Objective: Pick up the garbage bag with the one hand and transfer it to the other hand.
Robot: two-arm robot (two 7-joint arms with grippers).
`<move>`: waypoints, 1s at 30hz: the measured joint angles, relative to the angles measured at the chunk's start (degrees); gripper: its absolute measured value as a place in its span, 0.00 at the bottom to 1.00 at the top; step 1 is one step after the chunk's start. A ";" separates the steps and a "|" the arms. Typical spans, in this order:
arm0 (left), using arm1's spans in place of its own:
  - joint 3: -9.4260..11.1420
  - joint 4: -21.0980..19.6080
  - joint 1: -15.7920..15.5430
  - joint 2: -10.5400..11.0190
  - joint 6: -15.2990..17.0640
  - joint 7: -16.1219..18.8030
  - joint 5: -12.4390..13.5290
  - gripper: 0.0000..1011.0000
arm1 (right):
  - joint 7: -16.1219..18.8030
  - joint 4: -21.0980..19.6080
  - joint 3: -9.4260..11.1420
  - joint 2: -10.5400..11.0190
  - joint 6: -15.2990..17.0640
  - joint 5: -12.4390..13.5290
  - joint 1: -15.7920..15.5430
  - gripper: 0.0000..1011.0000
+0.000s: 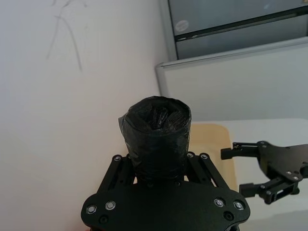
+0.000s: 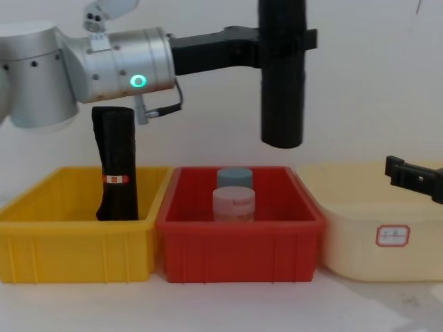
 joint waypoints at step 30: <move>2.34 11.69 -5.33 -6.06 -3.13 -6.68 -3.12 0.39 | 0.00 0.00 0.00 0.00 0.00 0.00 0.00 0.99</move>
